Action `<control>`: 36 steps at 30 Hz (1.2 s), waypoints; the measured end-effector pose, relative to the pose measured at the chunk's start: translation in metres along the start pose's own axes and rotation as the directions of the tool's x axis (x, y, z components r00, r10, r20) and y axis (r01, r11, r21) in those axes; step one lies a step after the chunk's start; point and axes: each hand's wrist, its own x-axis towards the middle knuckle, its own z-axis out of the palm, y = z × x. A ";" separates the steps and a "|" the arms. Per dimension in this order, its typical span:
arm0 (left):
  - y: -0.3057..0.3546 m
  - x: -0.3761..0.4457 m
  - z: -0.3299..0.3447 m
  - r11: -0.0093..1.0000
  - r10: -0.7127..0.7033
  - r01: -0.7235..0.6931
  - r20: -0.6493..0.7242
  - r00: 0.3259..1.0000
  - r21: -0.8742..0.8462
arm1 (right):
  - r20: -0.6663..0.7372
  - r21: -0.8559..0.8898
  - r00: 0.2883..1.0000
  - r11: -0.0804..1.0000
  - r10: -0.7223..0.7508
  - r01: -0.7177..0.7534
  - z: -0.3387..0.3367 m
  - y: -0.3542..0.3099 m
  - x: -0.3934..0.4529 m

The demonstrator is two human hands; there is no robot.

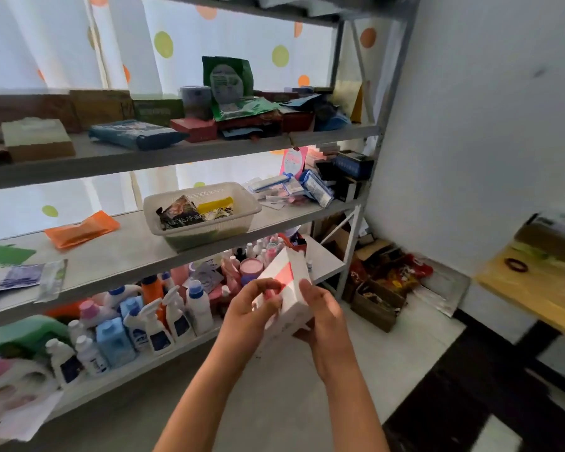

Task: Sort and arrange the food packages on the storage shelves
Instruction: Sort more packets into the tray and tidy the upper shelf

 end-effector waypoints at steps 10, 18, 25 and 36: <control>-0.014 0.010 -0.011 0.987 -0.114 0.129 -0.144 0.983 0.098 | -0.092 0.203 0.995 0.978 -0.027 0.045 -0.024 -0.003 -0.003; -0.017 0.003 -0.044 0.995 -0.092 0.079 -0.236 0.967 -0.065 | -0.030 0.048 0.993 0.992 -0.112 0.113 -0.001 0.006 -0.001; -0.015 -0.008 -0.080 0.970 -0.078 -0.014 -0.363 0.928 -0.244 | -0.096 -0.257 0.980 0.955 -0.175 0.145 0.033 0.025 0.016; -0.022 -0.034 -0.139 0.963 -0.085 -0.063 -0.514 0.853 -0.263 | 0.034 -0.059 0.996 0.995 0.080 -0.078 0.082 0.040 0.019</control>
